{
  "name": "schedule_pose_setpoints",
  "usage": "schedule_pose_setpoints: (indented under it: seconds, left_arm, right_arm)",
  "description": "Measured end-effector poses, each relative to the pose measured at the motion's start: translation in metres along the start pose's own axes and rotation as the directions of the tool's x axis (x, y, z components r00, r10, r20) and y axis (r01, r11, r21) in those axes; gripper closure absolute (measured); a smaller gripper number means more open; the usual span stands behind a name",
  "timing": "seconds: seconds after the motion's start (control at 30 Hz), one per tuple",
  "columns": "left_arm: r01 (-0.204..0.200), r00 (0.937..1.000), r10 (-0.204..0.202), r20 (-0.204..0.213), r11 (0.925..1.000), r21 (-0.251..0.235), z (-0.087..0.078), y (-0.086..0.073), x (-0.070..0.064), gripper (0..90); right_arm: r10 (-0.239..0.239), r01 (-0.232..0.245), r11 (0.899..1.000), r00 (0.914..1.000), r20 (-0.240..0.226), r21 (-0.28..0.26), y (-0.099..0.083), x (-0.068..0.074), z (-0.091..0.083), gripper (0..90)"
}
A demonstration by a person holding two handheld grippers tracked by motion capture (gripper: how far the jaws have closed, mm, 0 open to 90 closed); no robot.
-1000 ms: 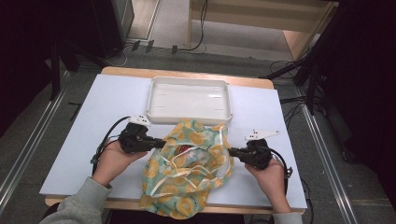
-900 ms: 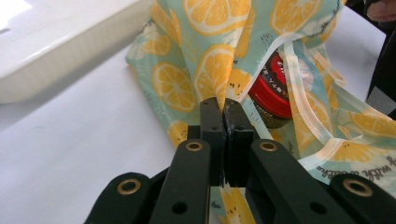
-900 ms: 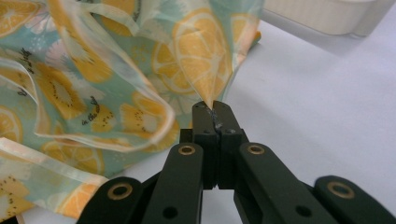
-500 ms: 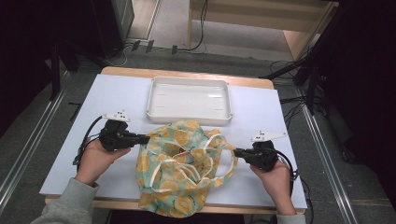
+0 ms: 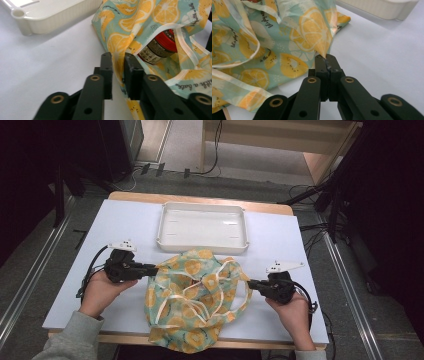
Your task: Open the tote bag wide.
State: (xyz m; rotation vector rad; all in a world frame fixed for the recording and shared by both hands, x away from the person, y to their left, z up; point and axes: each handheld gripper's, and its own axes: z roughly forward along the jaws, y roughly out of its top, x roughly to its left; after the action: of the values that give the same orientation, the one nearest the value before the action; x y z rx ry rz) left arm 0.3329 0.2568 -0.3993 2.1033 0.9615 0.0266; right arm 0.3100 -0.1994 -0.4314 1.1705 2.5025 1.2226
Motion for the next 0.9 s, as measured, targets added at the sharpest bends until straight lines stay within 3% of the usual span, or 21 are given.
schedule_pose_setpoints:
  seconds: [0.23, 0.4, 0.53, 0.67, 0.9]
  left_arm:
    - [-0.013, 0.9999, 0.013, -0.001, 0.9996, -0.025, -0.007, 0.008, -0.006, 56.0]
    - [-0.055, 0.9980, 0.057, 0.028, 0.9978, -0.038, -0.008, 0.019, -0.022, 52.0]
    - [-0.082, 0.9951, 0.083, 0.053, 0.9963, -0.028, -0.001, 0.028, -0.034, 49.4]
    - [-0.111, 0.9917, 0.113, 0.062, 0.9934, -0.026, 0.002, 0.033, -0.043, 46.1]
    - [-0.120, 0.9890, 0.121, 0.085, 0.9926, -0.018, 0.013, 0.039, -0.051, 42.5]
  right_arm:
    - [-0.011, 0.011, 1.000, 0.9999, -0.009, -0.004, 0.001, 0.004, 0.000, 87.5]
    - [-0.027, 0.027, 1.000, 0.9996, -0.011, -0.007, 0.002, 0.007, 0.000, 76.9]
    - [-0.079, 0.079, 0.997, 0.9969, 0.003, -0.023, 0.006, 0.012, 0.000, 68.2]
    - [-0.076, 0.076, 0.997, 0.9971, 0.001, -0.032, 0.008, 0.015, -0.001, 65.5]
    - [-0.045, 0.045, 0.998, 0.9990, -0.003, -0.050, 0.011, 0.016, -0.002, 61.8]
